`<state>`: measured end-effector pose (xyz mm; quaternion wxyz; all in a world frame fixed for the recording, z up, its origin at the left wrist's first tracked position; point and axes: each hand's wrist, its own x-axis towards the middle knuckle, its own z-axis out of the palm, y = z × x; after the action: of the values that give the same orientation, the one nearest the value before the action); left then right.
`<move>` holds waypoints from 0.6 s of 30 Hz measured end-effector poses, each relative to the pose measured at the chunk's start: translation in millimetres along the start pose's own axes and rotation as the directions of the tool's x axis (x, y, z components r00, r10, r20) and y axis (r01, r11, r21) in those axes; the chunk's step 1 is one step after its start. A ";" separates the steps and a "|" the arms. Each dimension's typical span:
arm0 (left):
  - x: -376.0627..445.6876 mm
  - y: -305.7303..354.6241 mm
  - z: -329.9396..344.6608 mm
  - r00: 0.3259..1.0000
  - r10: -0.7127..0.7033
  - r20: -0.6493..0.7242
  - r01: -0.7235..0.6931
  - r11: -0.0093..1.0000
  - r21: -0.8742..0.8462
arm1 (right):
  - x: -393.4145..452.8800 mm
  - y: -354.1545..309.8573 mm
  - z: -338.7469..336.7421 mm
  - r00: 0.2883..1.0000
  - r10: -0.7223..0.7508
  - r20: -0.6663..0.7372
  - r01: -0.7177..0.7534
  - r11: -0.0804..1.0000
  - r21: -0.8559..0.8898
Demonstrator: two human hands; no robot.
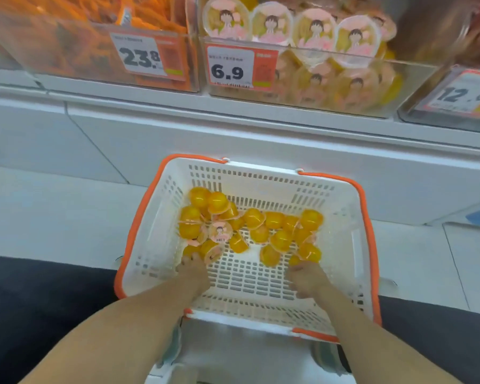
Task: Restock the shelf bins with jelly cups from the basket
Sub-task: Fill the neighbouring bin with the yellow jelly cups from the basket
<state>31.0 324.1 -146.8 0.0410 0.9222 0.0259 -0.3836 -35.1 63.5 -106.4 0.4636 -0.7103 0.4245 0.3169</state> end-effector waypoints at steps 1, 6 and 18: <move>-1.0 -1.3 -7.4 0.999 -0.025 0.025 0.027 0.998 -0.056 | 12.5 0.4 0.4 1.000 0.011 -0.026 -0.011 1.000 0.001; 12.3 -28.1 -23.7 0.997 0.003 0.080 0.008 0.990 -0.140 | 34.8 -2.9 3.8 0.914 0.039 -0.403 -0.051 0.998 -0.020; -26.7 -36.0 -61.2 0.676 0.579 0.456 0.470 0.139 -0.872 | 46.4 -8.9 10.2 0.894 -0.119 -0.432 -0.003 0.962 -0.272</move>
<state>52.5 365.3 -86.9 0.6568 0.4104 0.2120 -0.5960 -7.3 60.4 -145.9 0.2644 -0.8319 0.4510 0.1863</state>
